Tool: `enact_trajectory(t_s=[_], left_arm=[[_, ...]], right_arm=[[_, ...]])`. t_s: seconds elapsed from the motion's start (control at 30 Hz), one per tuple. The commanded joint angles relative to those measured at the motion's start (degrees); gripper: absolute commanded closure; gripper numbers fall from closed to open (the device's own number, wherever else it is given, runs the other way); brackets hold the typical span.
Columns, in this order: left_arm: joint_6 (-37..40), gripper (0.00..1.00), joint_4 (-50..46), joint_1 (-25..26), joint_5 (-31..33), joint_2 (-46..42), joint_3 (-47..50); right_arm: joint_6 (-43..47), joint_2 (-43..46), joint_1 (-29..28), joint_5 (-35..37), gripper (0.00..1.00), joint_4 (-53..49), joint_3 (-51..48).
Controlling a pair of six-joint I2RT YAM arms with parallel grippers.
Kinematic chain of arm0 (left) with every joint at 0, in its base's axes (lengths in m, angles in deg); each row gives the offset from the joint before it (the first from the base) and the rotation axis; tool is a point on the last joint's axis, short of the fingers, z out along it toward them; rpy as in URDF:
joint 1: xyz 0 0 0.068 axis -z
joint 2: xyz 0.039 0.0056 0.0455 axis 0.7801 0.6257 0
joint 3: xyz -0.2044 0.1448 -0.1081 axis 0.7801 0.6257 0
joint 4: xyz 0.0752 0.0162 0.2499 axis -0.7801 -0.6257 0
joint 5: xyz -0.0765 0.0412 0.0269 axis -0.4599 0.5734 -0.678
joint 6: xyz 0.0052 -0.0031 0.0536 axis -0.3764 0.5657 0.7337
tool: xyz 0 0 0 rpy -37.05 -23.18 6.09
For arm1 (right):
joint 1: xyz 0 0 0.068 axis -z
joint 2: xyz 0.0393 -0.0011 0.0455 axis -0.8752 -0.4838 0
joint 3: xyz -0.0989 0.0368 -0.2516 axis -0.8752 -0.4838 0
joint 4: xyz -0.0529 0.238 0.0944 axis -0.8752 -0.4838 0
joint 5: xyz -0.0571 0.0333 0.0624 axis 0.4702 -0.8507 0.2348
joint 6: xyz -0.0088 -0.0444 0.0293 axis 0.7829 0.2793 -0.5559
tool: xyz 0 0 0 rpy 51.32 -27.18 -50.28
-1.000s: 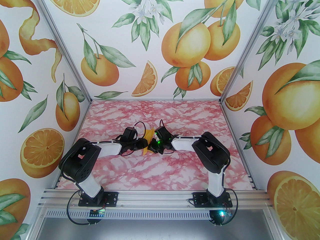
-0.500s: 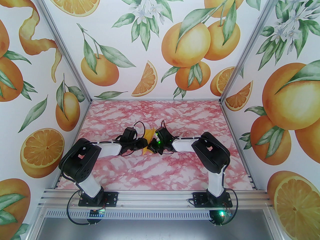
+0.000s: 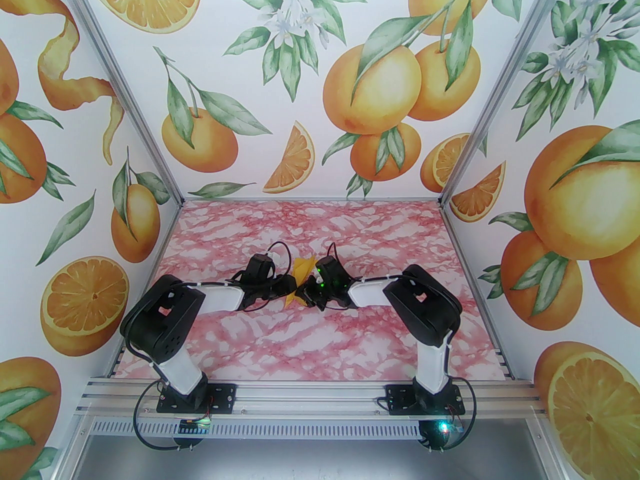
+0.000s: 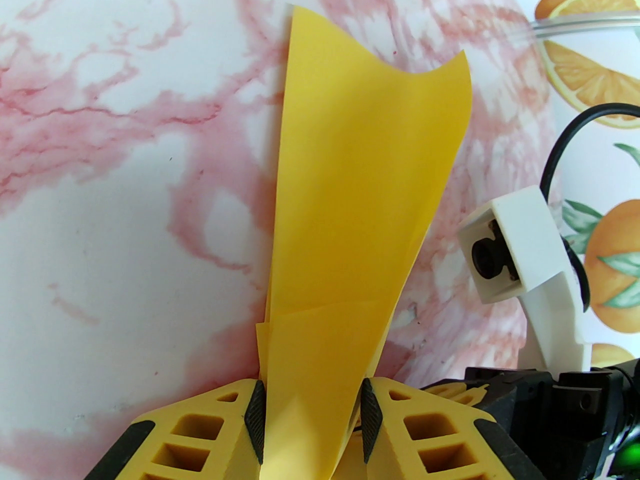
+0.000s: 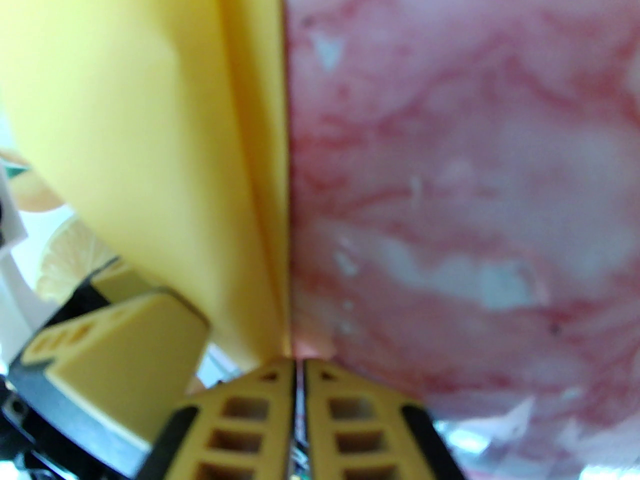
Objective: Fold a paper plane with a square sheet of paper (fold left side to right side)
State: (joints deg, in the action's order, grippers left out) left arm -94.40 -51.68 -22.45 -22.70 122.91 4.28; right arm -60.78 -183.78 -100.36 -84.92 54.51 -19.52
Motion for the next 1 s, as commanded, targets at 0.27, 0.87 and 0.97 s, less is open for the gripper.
enact_trajectory(t_s=[0.27,0.87,0.97], left_arm=[[0.40,0.63,-0.74,1.50,-0.54,2.77,0.59],[0.31,0.63,-1.37,1.43,-0.33,2.33,0.09],[-0.04,0.62,-0.95,1.50,-0.61,2.20,-0.03]], right_arm=[[-0.60,-1.65,0.55,1.83,0.83,4.60,1.12],[12.95,6.15,2.96,5.22,0.74,-12.53,1.30],[16.27,6.81,4.77,6.32,0.73,-17.07,3.43]])
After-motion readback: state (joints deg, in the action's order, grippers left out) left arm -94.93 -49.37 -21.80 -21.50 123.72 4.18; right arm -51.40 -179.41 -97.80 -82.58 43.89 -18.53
